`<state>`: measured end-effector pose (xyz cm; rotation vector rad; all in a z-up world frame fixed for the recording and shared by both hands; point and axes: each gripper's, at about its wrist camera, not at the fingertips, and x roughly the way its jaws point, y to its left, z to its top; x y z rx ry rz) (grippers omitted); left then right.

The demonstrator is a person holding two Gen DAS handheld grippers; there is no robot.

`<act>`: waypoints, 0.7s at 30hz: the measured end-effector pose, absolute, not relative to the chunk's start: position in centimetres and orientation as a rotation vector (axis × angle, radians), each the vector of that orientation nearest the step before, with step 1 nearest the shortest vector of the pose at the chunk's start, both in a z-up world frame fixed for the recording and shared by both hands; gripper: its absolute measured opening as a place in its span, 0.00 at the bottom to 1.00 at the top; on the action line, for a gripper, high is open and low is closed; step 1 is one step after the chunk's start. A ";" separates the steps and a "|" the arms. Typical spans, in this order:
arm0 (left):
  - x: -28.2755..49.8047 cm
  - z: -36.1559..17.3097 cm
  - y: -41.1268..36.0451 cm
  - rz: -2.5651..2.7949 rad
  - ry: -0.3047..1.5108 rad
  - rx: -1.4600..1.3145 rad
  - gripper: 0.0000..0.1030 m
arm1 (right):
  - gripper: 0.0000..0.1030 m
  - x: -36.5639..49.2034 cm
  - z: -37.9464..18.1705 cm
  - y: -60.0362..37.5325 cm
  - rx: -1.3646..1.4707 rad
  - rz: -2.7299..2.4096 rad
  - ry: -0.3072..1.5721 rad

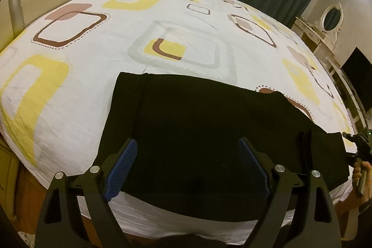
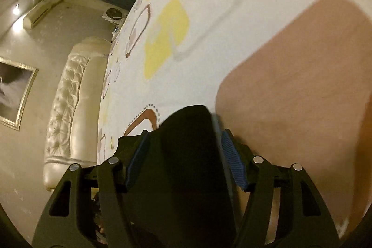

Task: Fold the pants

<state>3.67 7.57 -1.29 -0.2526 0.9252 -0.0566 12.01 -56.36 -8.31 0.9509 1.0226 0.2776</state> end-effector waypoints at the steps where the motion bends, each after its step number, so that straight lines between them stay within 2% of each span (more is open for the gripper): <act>1: 3.7 -1.4 7.6 -0.058 0.930 -0.254 0.84 | 0.29 12.3 -8.8 -56.1 0.946 0.285 1.034; 2: 3.7 -1.4 7.6 -0.058 0.932 -0.256 0.84 | 0.24 12.4 -9.3 -55.9 0.930 0.266 1.049; 5: 3.7 -1.6 7.6 -0.055 0.935 -0.256 0.84 | 0.22 12.2 -10.4 -56.0 0.945 0.258 1.045; 7: 3.7 -1.6 7.6 -0.052 0.937 -0.256 0.84 | 0.25 11.9 -10.4 -56.1 0.961 0.258 1.031; 11: 3.5 -1.6 7.8 -0.052 0.936 -0.259 0.84 | 0.40 10.4 -9.8 -56.5 1.015 0.301 1.003; 14: 3.5 -1.5 7.8 -0.056 0.932 -0.263 0.84 | 0.42 7.5 -9.7 -56.8 1.028 0.343 0.997; 19: 3.6 -1.7 7.5 -0.069 0.936 -0.262 0.84 | 0.42 2.4 -10.6 -58.0 1.093 0.378 0.999; 20: 3.5 -1.6 7.3 -0.074 0.933 -0.255 0.84 | 0.40 1.9 -10.7 -58.1 1.085 0.374 1.001; 21: 3.5 -1.5 7.2 -0.078 0.931 -0.249 0.84 | 0.34 1.5 -10.9 -58.0 1.079 0.365 1.004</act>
